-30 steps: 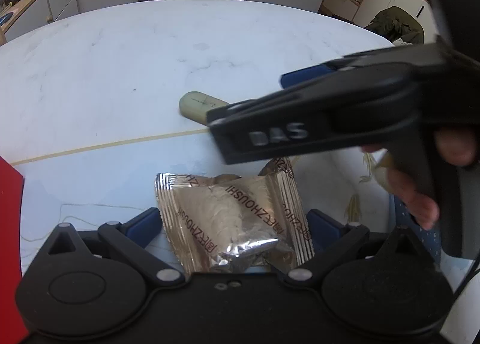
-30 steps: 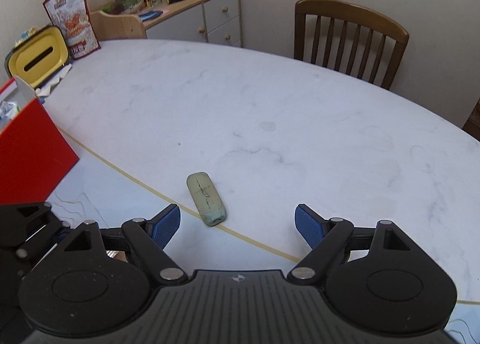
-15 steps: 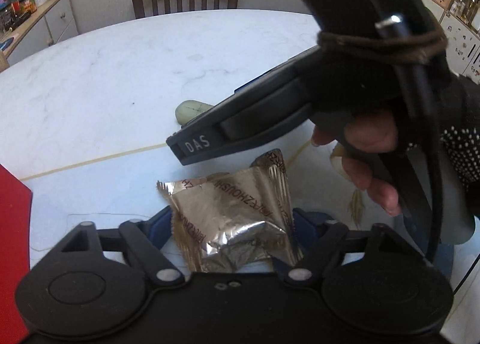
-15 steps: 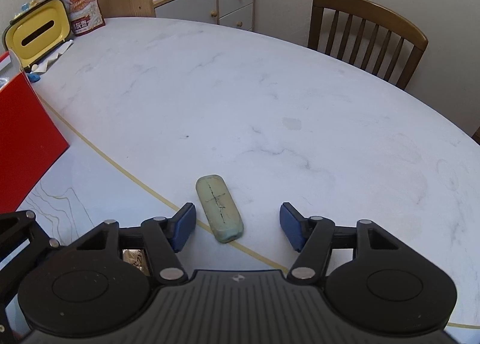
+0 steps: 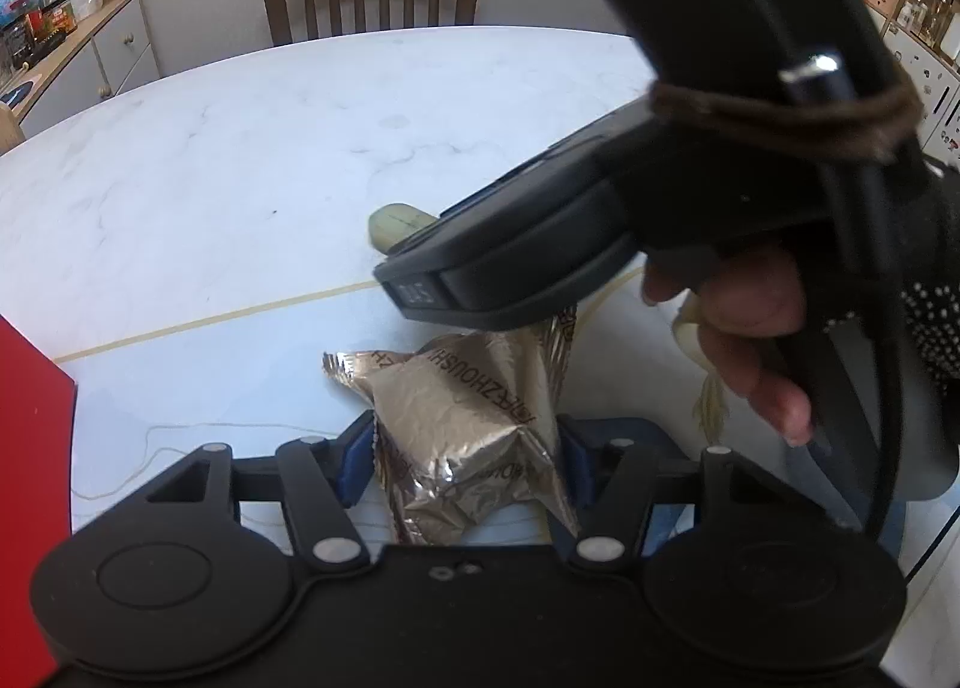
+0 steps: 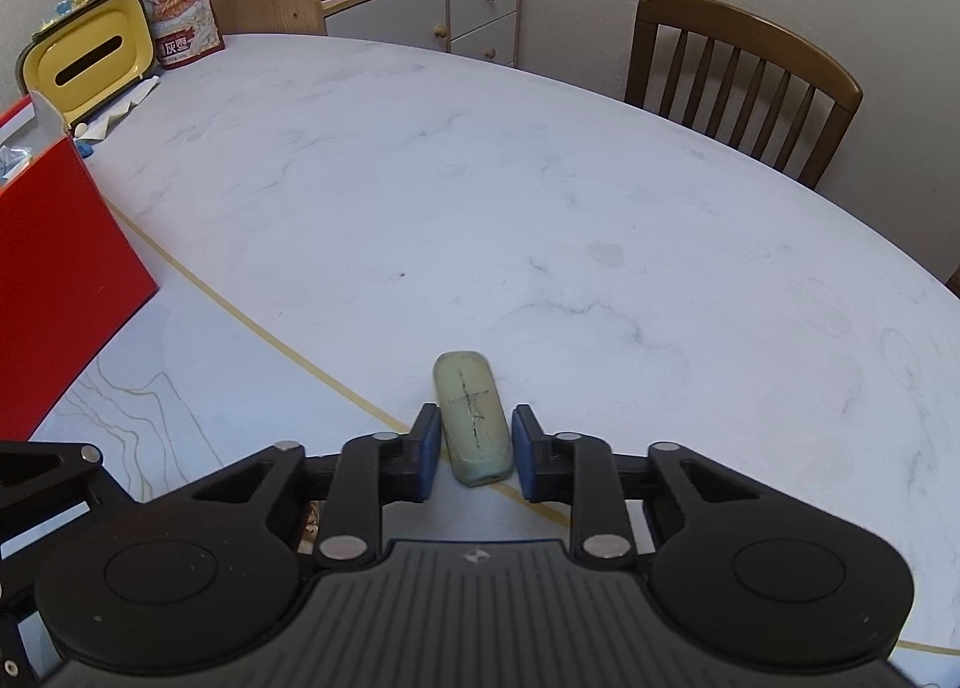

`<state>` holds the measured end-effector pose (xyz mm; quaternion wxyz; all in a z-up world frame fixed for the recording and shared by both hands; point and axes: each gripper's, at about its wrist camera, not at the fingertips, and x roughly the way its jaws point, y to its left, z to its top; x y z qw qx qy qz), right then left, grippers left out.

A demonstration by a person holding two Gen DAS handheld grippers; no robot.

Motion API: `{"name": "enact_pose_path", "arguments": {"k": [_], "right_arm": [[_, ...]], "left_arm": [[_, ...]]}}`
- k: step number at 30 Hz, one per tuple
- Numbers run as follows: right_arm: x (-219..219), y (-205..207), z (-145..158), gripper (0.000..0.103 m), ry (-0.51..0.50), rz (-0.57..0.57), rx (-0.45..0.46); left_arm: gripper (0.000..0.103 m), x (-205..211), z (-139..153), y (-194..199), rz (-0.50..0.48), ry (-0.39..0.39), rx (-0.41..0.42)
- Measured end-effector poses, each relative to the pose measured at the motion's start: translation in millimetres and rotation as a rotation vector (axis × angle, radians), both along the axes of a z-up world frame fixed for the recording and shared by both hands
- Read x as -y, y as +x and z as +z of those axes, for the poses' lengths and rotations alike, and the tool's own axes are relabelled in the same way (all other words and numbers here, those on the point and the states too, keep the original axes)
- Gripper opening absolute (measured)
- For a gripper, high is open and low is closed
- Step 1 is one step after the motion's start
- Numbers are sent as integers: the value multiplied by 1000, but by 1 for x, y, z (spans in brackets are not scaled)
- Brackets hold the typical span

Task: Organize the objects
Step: 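Grasp the foil snack packet with the left gripper while the right grasps the green soap bar, then carry the foil packet and green soap bar over the open cardboard box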

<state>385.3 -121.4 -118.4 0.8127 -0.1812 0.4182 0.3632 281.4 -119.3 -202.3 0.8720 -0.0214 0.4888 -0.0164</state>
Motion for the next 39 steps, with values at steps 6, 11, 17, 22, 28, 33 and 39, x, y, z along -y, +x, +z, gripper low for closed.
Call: {"name": "enact_pose_path", "arguments": {"k": [6, 11, 17, 22, 28, 33, 39], "right_arm": [[14, -5, 12, 21, 28, -23, -15], [33, -12, 24, 20, 58, -38, -30], [53, -27, 38, 20, 86, -50, -34], [72, -46, 56, 20, 121, -58, -20], [92, -71, 85, 20, 175, -64, 3], [104, -92, 109, 20, 219, -66, 27], [110, -121, 135, 20, 251, -50, 62]], "left_arm": [[56, -5, 3, -8, 29, -27, 20], [55, -6, 6, -19, 32, -19, 33], [55, -12, 39, -20, 31, -16, 40], [55, -5, 76, -25, 36, -22, 48], [55, -3, 109, -48, 55, -66, 76], [55, -2, 128, -66, 54, -69, 112], [55, -7, 145, -87, 65, -56, 145]]}}
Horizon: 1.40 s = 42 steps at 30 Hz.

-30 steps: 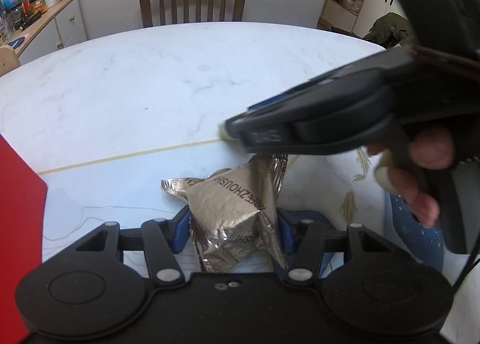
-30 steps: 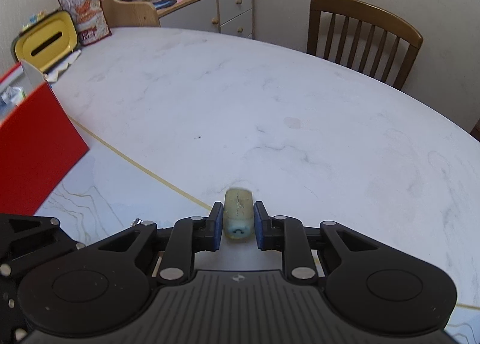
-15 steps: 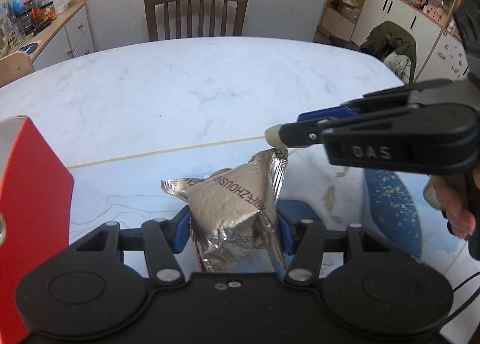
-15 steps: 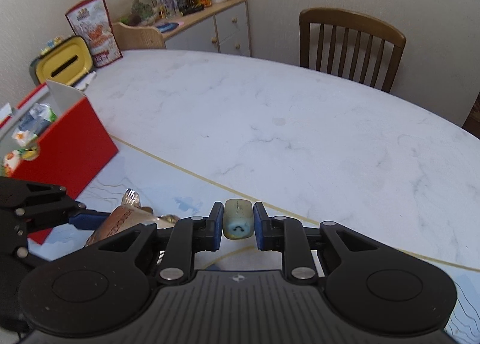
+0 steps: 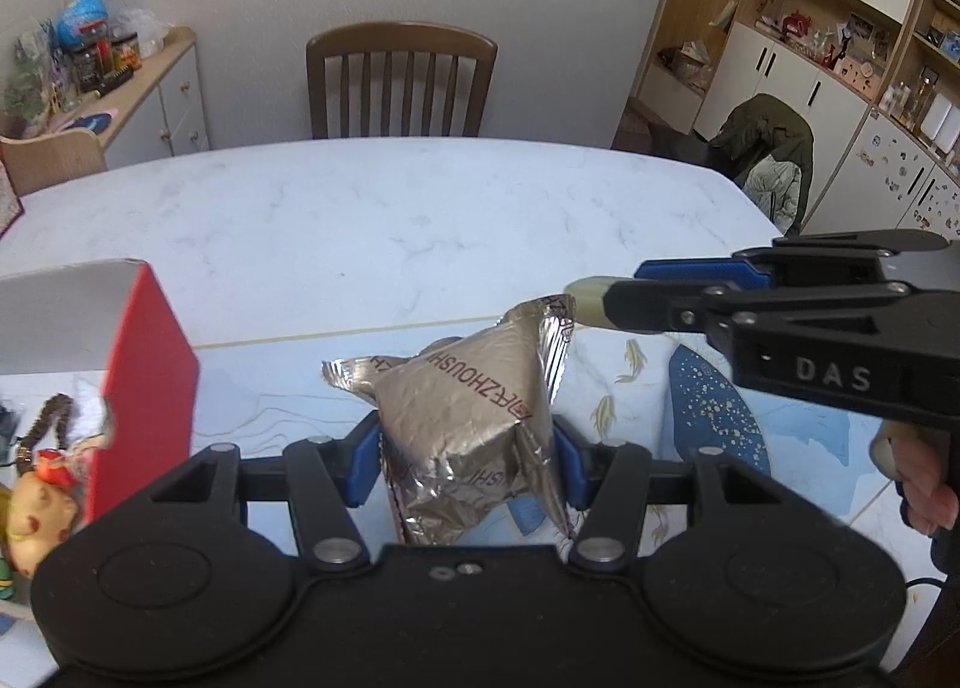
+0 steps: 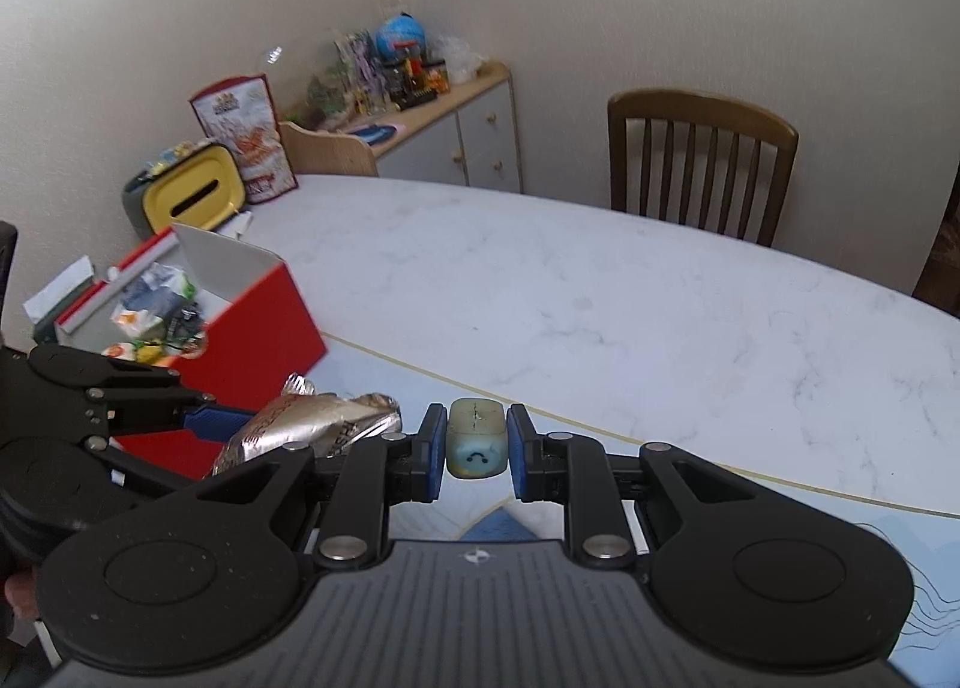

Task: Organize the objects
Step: 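Carry the foil packet and green soap bar over the open cardboard box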

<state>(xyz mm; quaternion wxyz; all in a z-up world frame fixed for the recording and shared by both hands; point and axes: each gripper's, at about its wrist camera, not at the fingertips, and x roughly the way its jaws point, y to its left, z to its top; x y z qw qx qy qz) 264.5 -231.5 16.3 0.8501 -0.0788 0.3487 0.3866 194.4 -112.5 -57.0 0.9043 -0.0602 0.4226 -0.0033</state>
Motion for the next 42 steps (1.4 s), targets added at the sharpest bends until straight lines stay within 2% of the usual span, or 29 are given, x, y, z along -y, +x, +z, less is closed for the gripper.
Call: {"name": "enact_pose_path", "arguments": {"k": [13, 23, 32, 42], "right_arm": [[-16, -54, 37, 20, 37, 8, 74], [-64, -96, 56, 20, 40, 23, 119], [-127, -122, 57, 20, 47, 40, 127], [-188, -134, 43, 21, 15, 49, 116]], "left_arm": [[55, -37, 33, -44, -12, -7, 69], [55, -95, 41, -75, 5, -9, 86], [55, -155, 40, -98, 32, 8, 70], [55, -220, 41, -108, 51, 35, 71]]}}
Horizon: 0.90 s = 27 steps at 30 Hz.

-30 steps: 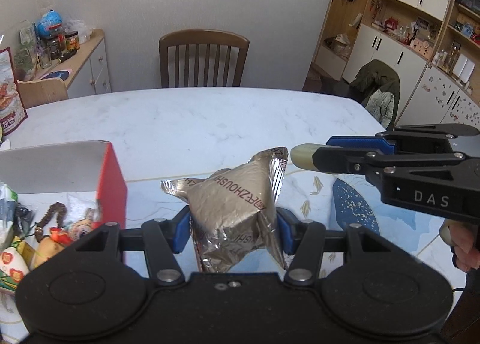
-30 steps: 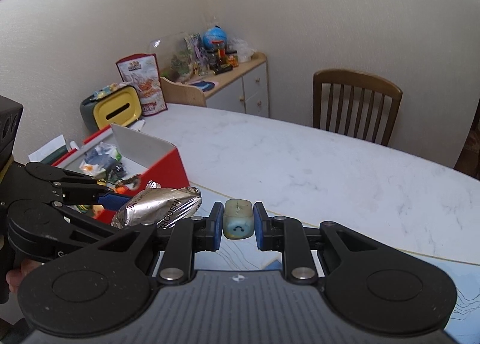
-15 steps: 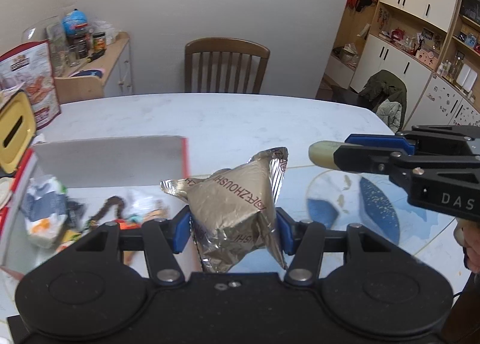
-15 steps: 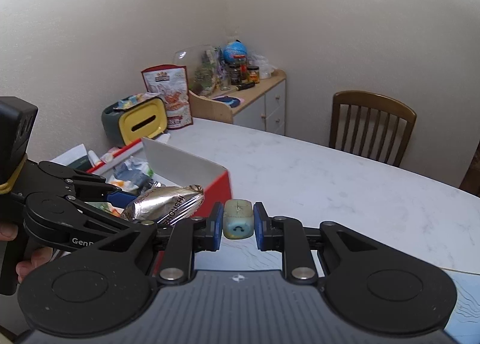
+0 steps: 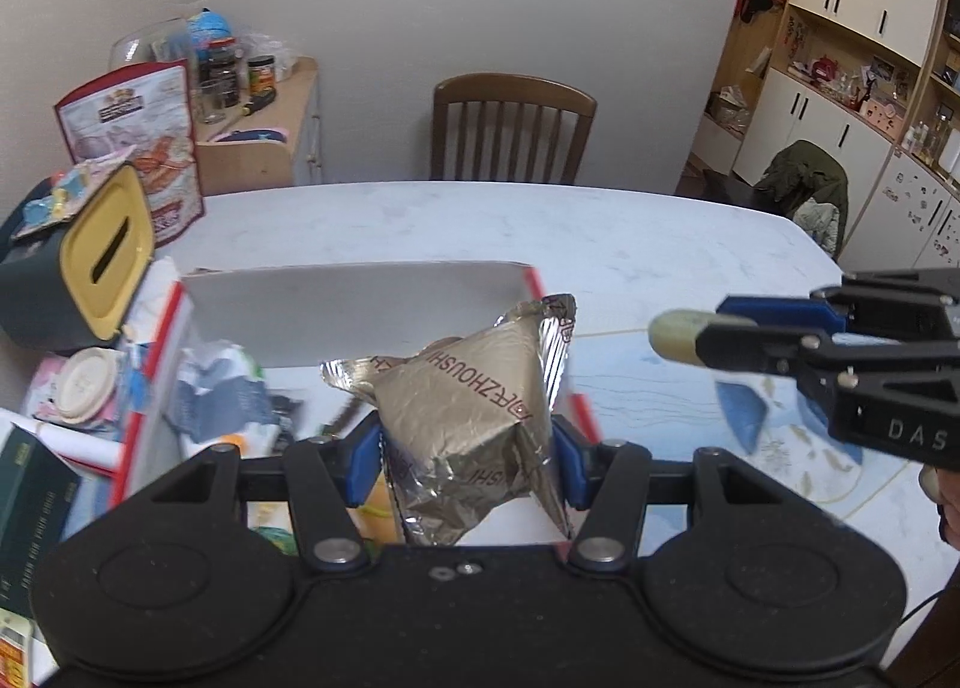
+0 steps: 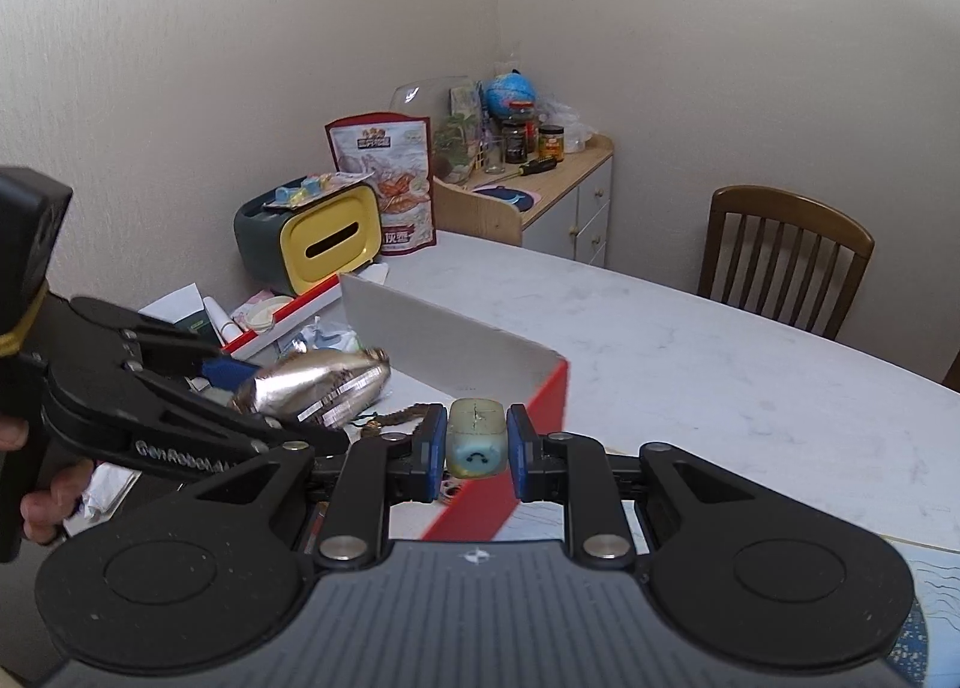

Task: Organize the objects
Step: 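Carry the foil packet and green soap bar over the open cardboard box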

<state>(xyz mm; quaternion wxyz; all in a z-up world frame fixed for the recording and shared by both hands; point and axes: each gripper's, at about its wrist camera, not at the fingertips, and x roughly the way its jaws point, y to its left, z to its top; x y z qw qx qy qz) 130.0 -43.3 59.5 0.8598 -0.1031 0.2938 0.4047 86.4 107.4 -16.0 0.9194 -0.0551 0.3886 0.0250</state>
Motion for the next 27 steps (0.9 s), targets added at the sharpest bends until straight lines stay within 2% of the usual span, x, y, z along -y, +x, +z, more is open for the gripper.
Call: {"name": "enact_pose_path", "arguments": {"k": [6, 14, 21, 27], "right_arm": [[-33, 2, -14, 21, -33, -6, -10], [-76, 10, -45, 21, -114, -4, -32], [-106, 17, -78, 21, -194, 3, -70], [-118, 24, -94, 21, -228, -12, -94]], "left_arm": [[55, -40, -6, 2, 31, 36, -17], [55, -78, -33, 24, 57, 54, -80], [55, -82, -55, 57, 26, 81, -133], [55, -80, -72, 82, -5, 111, -185]]}}
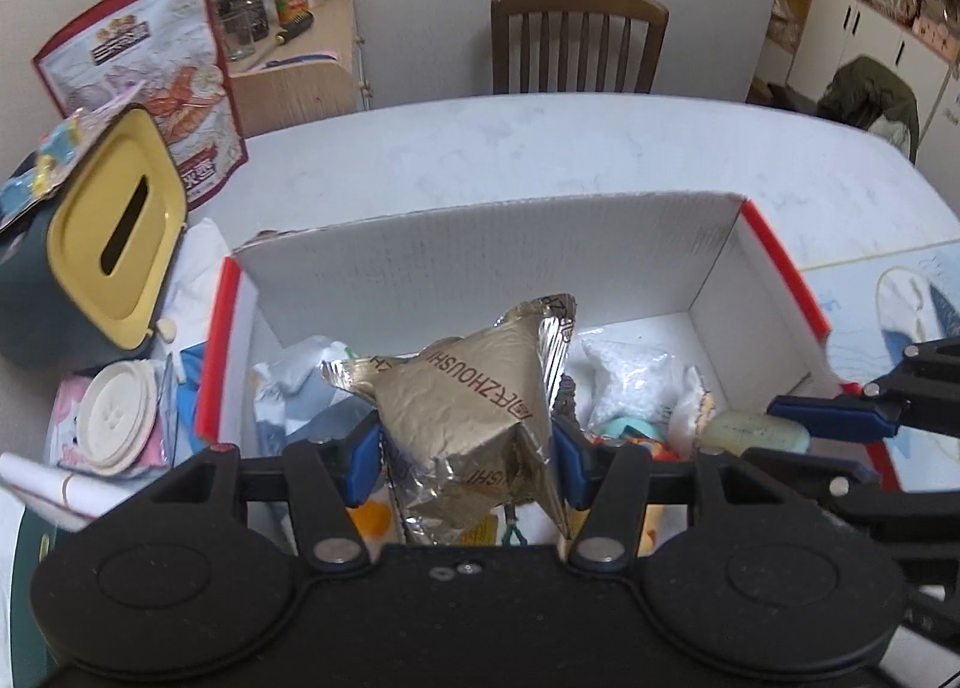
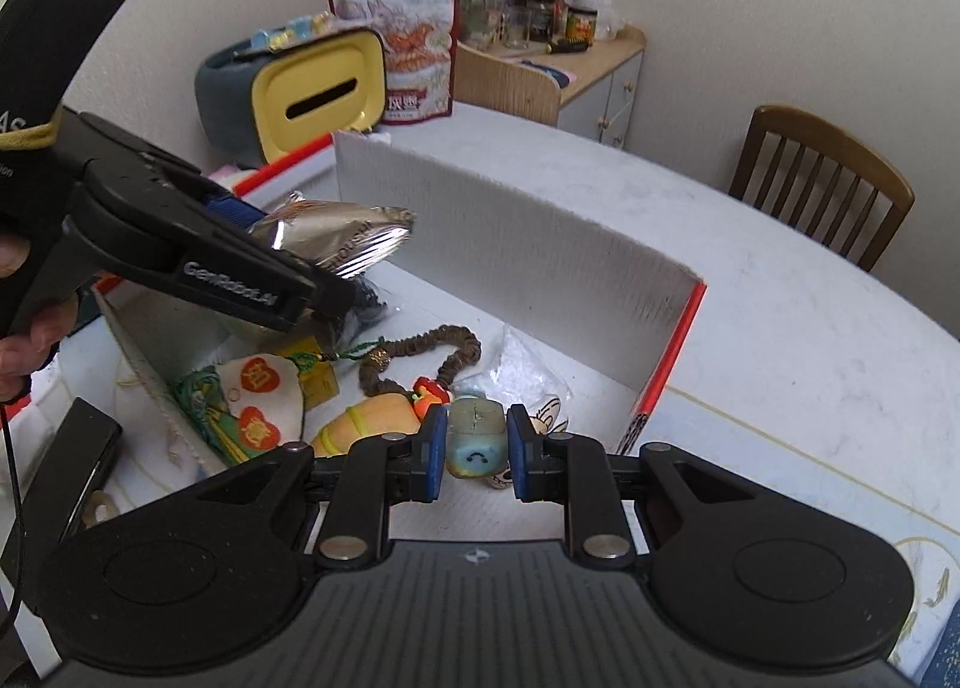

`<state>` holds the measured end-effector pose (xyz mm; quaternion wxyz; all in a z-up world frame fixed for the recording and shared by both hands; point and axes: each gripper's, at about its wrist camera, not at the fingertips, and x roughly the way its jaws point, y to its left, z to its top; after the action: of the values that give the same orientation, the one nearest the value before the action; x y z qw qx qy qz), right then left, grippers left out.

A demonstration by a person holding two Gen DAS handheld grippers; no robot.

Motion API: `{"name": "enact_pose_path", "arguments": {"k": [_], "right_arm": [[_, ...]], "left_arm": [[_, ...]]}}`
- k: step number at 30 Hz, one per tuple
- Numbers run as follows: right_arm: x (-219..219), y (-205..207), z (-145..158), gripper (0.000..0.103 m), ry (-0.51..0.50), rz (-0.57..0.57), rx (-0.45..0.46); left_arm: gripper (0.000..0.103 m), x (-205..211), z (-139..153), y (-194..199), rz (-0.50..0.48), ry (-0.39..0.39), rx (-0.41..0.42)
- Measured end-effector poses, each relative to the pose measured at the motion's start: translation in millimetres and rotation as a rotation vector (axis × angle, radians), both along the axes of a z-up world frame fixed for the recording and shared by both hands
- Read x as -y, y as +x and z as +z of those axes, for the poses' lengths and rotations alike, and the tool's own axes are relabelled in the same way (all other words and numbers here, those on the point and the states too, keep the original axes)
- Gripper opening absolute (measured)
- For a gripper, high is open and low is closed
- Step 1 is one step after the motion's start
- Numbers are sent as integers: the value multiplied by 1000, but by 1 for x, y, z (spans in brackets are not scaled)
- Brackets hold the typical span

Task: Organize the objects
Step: 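Carry the foil packet and green soap bar over the open cardboard box, then open the left gripper to drop the foil packet while the right releases the soap bar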

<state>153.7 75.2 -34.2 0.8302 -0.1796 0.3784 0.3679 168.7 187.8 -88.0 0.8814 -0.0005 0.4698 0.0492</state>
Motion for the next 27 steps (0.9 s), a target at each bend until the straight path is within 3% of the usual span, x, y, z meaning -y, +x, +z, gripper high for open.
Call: {"name": "enact_pose_path", "arguments": {"k": [15, 27], "right_arm": [[-18, 6, -15, 21, -37, 54, -52], [-22, 5, -16, 21, -39, 51, -81]], "left_arm": [[55, 3, -35, 35, -26, -11, -123], [56, 8, -42, 39, -50, -3, -159]]}}
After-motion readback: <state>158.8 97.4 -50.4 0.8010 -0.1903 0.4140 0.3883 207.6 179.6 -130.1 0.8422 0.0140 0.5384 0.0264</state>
